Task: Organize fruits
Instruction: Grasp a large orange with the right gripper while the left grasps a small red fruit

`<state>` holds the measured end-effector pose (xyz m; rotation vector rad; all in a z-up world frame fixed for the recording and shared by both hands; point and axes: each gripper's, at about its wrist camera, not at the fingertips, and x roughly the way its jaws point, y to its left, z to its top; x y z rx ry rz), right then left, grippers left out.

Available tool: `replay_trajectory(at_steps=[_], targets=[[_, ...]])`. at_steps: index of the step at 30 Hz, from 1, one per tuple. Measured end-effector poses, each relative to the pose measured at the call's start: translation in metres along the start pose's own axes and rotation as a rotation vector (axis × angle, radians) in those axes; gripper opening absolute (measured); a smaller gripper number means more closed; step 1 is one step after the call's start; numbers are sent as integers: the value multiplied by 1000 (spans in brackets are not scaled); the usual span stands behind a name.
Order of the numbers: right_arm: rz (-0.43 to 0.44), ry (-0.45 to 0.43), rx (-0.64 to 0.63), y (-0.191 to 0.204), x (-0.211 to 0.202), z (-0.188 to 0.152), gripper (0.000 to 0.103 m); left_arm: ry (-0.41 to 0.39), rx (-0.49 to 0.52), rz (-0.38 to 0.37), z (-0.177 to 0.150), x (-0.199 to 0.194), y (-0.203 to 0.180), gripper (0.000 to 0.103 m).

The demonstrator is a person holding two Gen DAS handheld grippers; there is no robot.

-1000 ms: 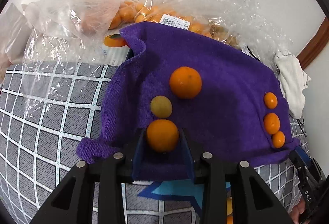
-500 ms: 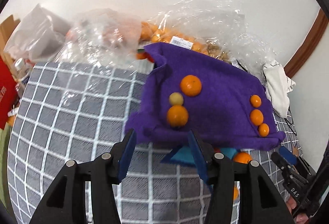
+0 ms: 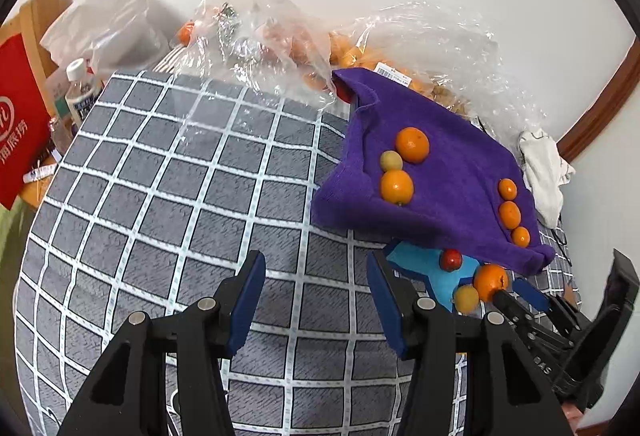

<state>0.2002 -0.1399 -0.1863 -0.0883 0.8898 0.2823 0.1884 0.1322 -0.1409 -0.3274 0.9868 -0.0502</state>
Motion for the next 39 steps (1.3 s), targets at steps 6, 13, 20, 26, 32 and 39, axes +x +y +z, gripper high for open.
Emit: replay_trajectory(at_steps=[6,13,20,26,32,39], targets=[[-17,34,-9,3,17,1,50,3,-8,-5,-5,-1,7,50],[13,67,-4,0,34,5,44,15,-7,4,-5,2,6,50],[-7,35,6,-10,20,0,42,31,34,3,-7,8,-14,50],[-65,1,33,-38,-8,-12,42,47,94,-30,-11,18,-48,50],[-127,-19,58,-69,-31,-24,42,74,167,-55,-16,34,-88,50],[-150,-29,97,-91,-44,-39,42,103,207,-59,-19,56,-119,50]])
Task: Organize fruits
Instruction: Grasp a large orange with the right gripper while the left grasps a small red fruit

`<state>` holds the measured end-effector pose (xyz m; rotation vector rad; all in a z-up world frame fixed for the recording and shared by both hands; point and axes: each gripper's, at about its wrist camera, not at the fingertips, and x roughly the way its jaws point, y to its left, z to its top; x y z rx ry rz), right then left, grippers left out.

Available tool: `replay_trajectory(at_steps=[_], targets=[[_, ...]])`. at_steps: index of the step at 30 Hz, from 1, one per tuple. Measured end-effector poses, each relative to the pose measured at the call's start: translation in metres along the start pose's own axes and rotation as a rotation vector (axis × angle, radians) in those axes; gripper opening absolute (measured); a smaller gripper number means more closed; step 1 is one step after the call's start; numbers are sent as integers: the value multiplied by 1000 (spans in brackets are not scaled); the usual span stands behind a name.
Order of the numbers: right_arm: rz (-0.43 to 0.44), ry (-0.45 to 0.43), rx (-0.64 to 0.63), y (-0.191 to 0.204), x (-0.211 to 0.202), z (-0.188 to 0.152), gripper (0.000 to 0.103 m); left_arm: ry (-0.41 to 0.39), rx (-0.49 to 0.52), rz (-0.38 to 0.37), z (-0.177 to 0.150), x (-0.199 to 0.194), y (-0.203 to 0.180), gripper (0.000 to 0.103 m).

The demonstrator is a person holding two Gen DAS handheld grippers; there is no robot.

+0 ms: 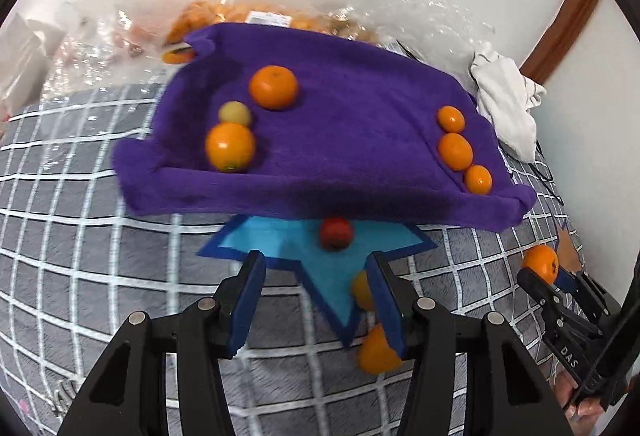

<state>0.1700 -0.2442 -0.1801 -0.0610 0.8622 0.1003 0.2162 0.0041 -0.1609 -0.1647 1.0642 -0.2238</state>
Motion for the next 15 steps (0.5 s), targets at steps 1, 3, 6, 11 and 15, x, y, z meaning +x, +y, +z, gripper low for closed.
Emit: replay_trajectory(at_steps=[1,3,6,11,15], targets=[[-4,1,3,-3,-1,-2,42,1,0,-1,1,3,-2,50],[-10,2,4,-7,0,-4,42,-1,5,4,2,8,-6,50],[-12,5,10,-10,1,-6,42,-1,14,15,5,16,-11,50],[-14,11,25,-17,4,-8,42,5,11,28,9,29,-16,43],[-18,9,29,-21,3,-8,42,11,20,75,12,40,-19,30]])
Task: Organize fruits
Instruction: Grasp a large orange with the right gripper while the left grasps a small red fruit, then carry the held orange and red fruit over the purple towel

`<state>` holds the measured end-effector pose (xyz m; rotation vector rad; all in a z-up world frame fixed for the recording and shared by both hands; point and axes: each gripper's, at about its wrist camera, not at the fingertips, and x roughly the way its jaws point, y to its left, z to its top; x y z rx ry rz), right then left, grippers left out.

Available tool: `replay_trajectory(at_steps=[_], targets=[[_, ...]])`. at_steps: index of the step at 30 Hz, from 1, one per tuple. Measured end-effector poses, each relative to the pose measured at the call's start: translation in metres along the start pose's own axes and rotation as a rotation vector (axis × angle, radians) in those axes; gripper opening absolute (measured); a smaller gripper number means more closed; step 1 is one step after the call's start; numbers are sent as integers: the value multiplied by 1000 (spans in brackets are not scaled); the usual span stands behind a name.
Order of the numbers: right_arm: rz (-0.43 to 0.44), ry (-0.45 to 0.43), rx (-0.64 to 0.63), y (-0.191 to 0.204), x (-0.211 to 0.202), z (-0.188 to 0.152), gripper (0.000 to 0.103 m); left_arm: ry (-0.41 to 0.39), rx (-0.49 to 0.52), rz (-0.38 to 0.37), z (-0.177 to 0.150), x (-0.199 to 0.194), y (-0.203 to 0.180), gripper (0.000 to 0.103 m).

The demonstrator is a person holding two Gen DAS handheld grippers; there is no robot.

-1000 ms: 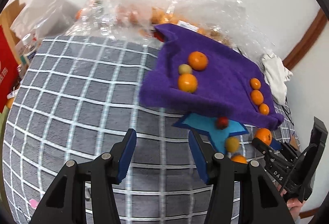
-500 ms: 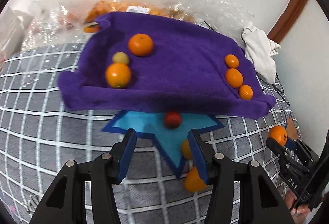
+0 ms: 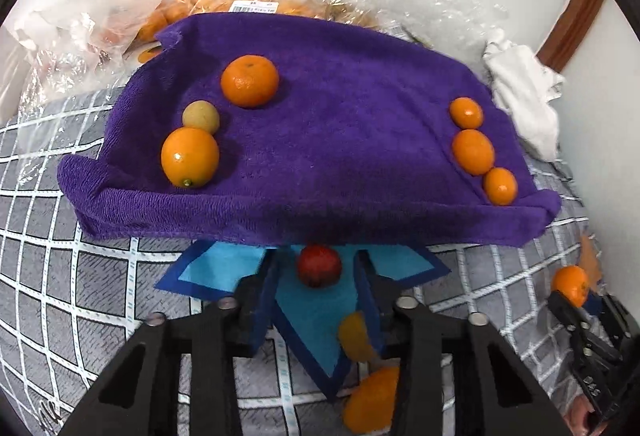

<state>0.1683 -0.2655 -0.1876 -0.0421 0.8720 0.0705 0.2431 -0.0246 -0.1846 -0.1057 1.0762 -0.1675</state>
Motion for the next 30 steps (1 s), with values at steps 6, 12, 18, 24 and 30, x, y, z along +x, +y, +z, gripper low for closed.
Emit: replay_trajectory(at_steps=[6,12,18,24,30], targets=[[6,6,16,-2,4,0,42,-8,-4,2,1,-7,6,22],[14,-12,-5,9,-2,4,42,-46,-4,15,-3,-33,20,22],[31,-44,-15,21,-14,12,42,-82,-38,20,-5,-61,39,22],[42,-72,-4,30,-24,25,42,-125,-72,16,-4,-89,55,22],[52,-94,-1,36,-31,37,42,-164,-103,16,1,-112,71,22]])
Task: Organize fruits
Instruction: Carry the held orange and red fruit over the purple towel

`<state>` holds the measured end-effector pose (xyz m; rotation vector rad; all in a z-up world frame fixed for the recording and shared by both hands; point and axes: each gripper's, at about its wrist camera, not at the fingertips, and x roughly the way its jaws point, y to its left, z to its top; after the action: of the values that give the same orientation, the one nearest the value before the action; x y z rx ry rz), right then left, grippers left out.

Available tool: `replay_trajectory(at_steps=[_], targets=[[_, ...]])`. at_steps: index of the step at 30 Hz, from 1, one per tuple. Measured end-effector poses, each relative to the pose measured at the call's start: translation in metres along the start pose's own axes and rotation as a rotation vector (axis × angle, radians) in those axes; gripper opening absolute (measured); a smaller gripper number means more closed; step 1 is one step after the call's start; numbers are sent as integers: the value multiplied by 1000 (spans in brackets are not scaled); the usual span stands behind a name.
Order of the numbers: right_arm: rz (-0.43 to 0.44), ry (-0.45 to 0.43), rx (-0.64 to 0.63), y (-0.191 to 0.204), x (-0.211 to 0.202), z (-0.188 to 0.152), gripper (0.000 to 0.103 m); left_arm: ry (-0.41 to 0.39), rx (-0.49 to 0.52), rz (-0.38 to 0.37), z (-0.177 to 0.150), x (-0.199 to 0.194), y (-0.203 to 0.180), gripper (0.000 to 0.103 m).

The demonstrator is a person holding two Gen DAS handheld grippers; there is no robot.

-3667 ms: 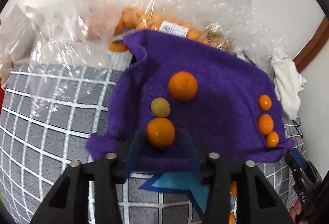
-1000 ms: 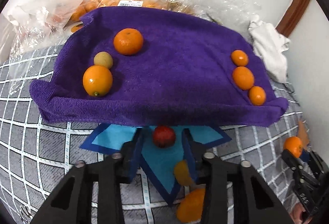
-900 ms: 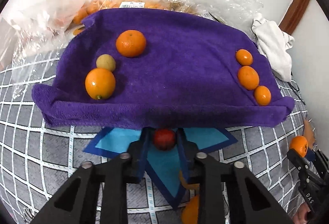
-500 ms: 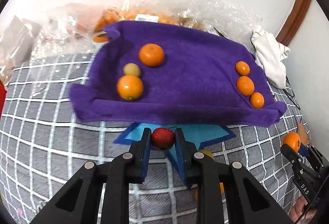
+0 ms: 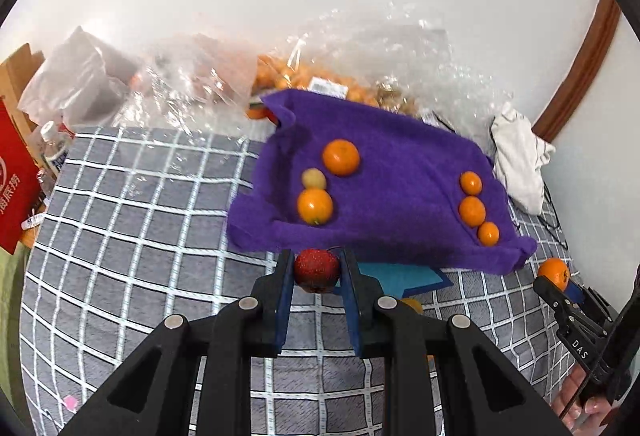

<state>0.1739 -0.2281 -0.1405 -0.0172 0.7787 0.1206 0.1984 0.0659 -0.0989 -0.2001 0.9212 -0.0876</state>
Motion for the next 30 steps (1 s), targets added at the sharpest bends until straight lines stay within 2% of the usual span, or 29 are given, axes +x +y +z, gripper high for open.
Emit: replay_trajectory(at_steps=[9,30], targets=[[19,-25,-7,11,5,23,42,-26,-27,-4,11,-8,12,22],[73,85,-31,45,102,51,42,-1,-50,-3,31,24,30,22]])
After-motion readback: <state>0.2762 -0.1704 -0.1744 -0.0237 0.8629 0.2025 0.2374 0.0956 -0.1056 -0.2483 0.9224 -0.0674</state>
